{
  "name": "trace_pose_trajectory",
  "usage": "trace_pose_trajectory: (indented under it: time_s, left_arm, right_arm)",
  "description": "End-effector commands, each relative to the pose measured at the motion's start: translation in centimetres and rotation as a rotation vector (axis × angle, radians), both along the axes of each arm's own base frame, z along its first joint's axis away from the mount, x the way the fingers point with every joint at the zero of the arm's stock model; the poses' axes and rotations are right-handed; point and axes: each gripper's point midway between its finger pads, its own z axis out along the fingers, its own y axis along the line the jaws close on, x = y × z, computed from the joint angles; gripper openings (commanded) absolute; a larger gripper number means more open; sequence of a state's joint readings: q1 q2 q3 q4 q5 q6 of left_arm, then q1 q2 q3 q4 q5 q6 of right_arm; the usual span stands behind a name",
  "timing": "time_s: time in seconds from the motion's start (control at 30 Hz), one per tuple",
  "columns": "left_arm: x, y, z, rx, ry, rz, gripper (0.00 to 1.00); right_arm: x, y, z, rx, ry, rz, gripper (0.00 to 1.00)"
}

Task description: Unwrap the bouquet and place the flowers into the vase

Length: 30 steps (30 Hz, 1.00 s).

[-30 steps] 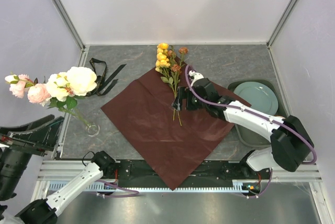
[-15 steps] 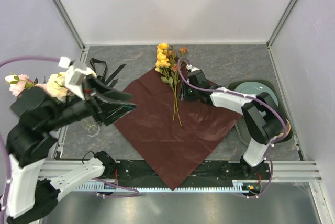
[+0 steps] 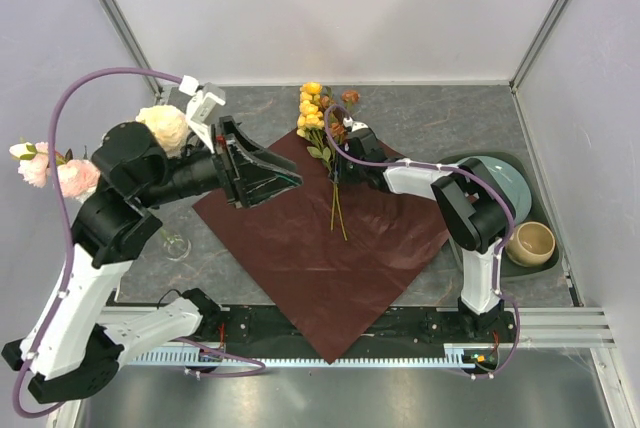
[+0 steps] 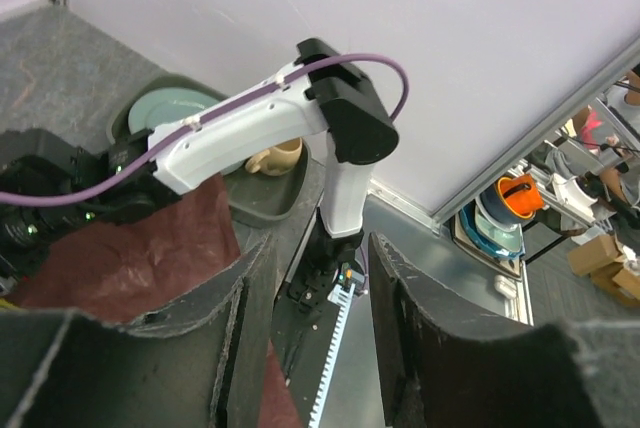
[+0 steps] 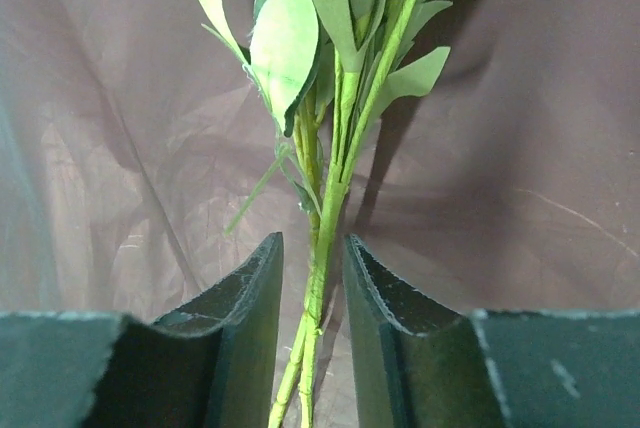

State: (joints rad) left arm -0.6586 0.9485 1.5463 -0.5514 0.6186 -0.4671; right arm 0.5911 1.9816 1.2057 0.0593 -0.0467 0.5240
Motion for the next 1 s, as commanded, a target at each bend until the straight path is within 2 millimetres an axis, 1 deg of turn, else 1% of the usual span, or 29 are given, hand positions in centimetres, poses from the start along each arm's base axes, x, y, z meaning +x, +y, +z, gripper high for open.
trace_pose_trajectory:
  time_s: [0.0, 0.07, 0.13, 0.17, 0.23, 0.27, 0.33, 0.37, 0.4, 0.43, 0.47, 0.5, 0.67, 0.7, 0.73, 0.77, 0.8, 0.83, 0.87, 0.9, 0.93, 0.97]
  left_arm:
    - [2.0, -1.2, -2.2, 0.011, 0.104, 0.041, 0.48]
    - [2.8, -1.5, -3.8, 0.037, 0.142, 0.056, 0.47]
    - [3.1, -1.7, -4.6, 0.046, 0.169, 0.065, 0.47]
    - [3.3, -1.8, -5.4, 0.058, 0.188, 0.065, 0.46]
    - [3.4, -1.9, -6.0, 0.061, 0.206, 0.071, 0.46]
    - [3.5, -1.9, -6.5, 0.061, 0.213, 0.075, 0.46]
    - [3.6, -1.8, -6.9, 0.061, 0.222, 0.085, 0.46]
    - [3.6, -1.8, -7.3, 0.066, 0.229, 0.087, 0.46]
    - [3.7, -1.9, -7.5, 0.070, 0.235, 0.089, 0.46]
    - [3.8, -2.0, -7.7, 0.073, 0.241, 0.089, 0.46]
    - [3.8, -2.0, -8.0, 0.077, 0.246, 0.089, 0.46]
    - [4.0, -2.1, -8.2, 0.081, 0.250, 0.090, 0.46]
    - [4.1, -2.3, -8.7, 0.093, 0.263, 0.087, 0.46]
    - [4.3, -2.4, -8.9, 0.097, 0.268, 0.089, 0.46]
    - [4.2, -2.4, -9.1, 0.099, 0.269, 0.089, 0.47]
    - [4.3, -2.4, -9.1, 0.101, 0.268, 0.091, 0.47]
    - [4.4, -2.4, -9.2, 0.102, 0.268, 0.094, 0.48]
    - [4.6, -2.5, -9.3, 0.111, 0.271, 0.097, 0.50]
    - [4.6, -2.4, -9.4, 0.114, 0.273, 0.103, 0.55]
    - [4.9, -2.4, -9.4, 0.119, 0.270, 0.116, 0.57]
    - [5.1, -2.4, -9.5, 0.134, 0.268, 0.120, 0.60]
    - [5.4, -2.4, -9.5, 0.140, 0.269, 0.132, 0.64]
  right_arm:
    - [2.1, 0.2, 2.4, 0.005, -0.100, -0.002, 0.42]
    - [2.5, 0.1, 2.5, -0.002, -0.105, 0.000, 0.54]
    - [3.1, -0.2, 2.8, 0.003, -0.112, -0.013, 0.54]
    - [3.4, -0.4, 2.8, 0.007, -0.111, -0.023, 0.53]
    - [4.2, -0.7, 3.0, 0.021, -0.109, -0.035, 0.51]
    - [4.3, -0.6, 2.6, 0.031, -0.094, -0.025, 0.48]
    - [4.8, -0.6, 2.8, 0.046, -0.093, -0.033, 0.44]
    - [5.1, -0.6, 2.6, 0.050, -0.094, -0.034, 0.40]
    - [4.8, -0.1, 2.6, 0.064, -0.089, -0.013, 0.39]
    - [5.1, 0.2, 2.8, 0.075, -0.091, -0.002, 0.39]
    - [5.0, 0.5, 2.1, 0.079, -0.076, 0.009, 0.39]
    - [4.9, 0.8, 2.1, 0.092, -0.068, 0.020, 0.40]
    - [5.5, 0.8, 1.8, 0.084, -0.077, 0.012, 0.38]
    - [5.8, 0.8, 2.0, 0.086, -0.083, 0.014, 0.38]
    - [5.9, 0.9, 1.9, 0.086, -0.084, 0.024, 0.31]
    - [6.0, 0.8, 2.0, 0.085, -0.084, 0.026, 0.26]
    - [6.6, 0.7, 2.8, 0.084, -0.094, 0.026, 0.22]
    - [6.6, 0.1, 3.7, 0.052, -0.103, 0.021, 0.13]
    - [6.6, -0.2, 4.8, 0.039, -0.124, 0.019, 0.09]
    - [6.6, -0.8, 5.9, 0.026, -0.143, 0.011, 0.07]
    - [6.6, -1.3, 9.1, 0.034, -0.204, 0.005, 0.03]
    - [6.0, -2.2, 9.9, 0.000, -0.208, 0.001, 0.00]
